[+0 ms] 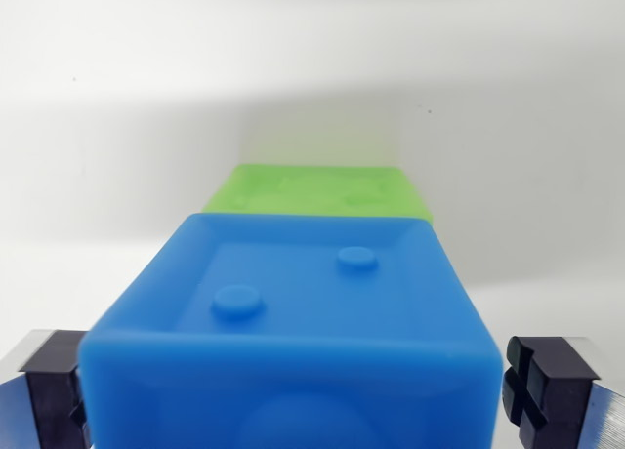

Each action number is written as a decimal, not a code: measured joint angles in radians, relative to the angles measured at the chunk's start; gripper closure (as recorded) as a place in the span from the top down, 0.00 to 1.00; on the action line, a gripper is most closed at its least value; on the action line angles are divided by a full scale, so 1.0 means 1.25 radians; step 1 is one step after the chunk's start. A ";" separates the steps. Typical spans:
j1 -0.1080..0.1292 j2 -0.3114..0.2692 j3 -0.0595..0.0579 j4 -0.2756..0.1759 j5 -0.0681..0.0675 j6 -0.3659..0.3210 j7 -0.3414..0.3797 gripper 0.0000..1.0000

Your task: Stack cube

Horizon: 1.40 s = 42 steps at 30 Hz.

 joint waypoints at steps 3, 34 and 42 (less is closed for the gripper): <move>0.000 -0.004 0.000 0.000 0.000 -0.003 0.000 1.00; -0.001 -0.139 0.001 -0.006 0.002 -0.130 -0.001 1.00; -0.001 -0.182 0.002 0.009 0.004 -0.187 -0.001 1.00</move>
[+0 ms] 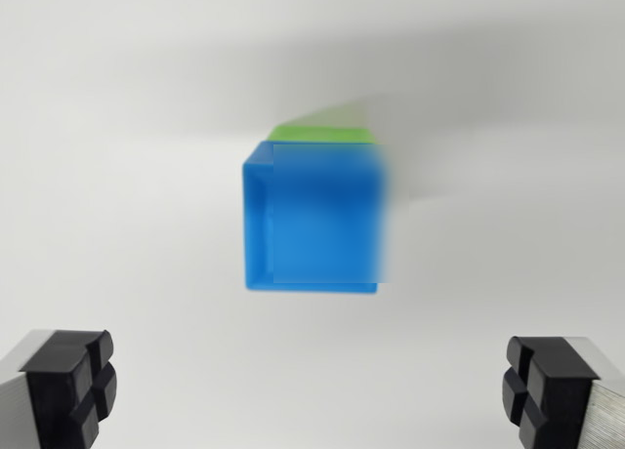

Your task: Stack cube

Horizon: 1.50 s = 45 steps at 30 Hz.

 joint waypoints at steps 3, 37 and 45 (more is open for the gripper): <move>0.000 -0.013 0.000 0.005 0.001 -0.018 0.000 1.00; 0.000 -0.105 0.001 0.137 0.004 -0.241 -0.003 1.00; 0.000 -0.110 0.001 0.163 0.004 -0.272 -0.003 1.00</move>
